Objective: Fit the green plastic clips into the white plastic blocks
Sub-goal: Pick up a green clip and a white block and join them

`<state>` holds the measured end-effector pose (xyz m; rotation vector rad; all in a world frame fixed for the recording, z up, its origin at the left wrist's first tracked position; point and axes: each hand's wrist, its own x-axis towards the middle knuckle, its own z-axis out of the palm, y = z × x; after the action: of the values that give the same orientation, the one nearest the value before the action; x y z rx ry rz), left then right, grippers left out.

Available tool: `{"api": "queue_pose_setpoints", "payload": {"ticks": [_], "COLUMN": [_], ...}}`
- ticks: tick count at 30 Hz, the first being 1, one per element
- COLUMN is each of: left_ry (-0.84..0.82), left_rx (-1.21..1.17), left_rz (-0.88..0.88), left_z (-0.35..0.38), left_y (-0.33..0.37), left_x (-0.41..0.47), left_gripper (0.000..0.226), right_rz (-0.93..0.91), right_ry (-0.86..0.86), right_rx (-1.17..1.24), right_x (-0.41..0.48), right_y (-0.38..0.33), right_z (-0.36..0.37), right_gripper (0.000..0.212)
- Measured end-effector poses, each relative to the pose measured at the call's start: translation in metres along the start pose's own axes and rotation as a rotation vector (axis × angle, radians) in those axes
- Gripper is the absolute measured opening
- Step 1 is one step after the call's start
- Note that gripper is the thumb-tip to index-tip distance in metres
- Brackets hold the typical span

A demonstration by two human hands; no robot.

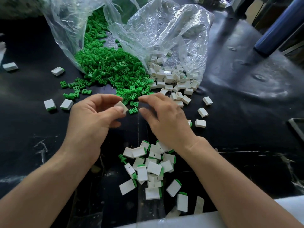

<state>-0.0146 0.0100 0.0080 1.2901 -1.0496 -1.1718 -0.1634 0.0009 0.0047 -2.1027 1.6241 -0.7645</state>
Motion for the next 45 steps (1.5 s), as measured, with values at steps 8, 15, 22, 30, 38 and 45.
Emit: {"api": "queue_pose_setpoints", "payload": {"ticks": [8,15,22,30,38,45], "left_ry": [-0.023,-0.032,-0.073,-0.125,-0.157,-0.212], "left_rx": [-0.066,-0.051,-0.073,-0.023,0.054,-0.022], "left_rz": [-0.047,-0.047,-0.085,-0.068,-0.083,-0.135], "left_z": [-0.001,-0.001,0.001,0.003,0.003,0.002], "left_y": [0.000,-0.001,0.001,0.001,0.003,0.005], "left_x": [0.000,0.001,0.000,-0.003,-0.006,-0.007], "left_gripper": [0.018,0.019,0.025,0.025,0.016,0.014], "right_rz": [-0.105,-0.126,-0.063,0.021,0.083,0.050], "right_ry": [-0.314,-0.086,-0.125,-0.043,0.064,0.024], "right_rx": [-0.305,-0.361,-0.263,-0.108,0.356,0.453], "right_x": [0.007,0.006,0.007,0.008,0.001,-0.001], "right_y": [0.005,0.007,0.006,0.010,-0.003,-0.002], "right_z": [0.009,0.002,0.002,-0.002,-0.014,-0.015], "right_gripper": [0.054,0.028,0.037,0.021,0.027,0.011]}}
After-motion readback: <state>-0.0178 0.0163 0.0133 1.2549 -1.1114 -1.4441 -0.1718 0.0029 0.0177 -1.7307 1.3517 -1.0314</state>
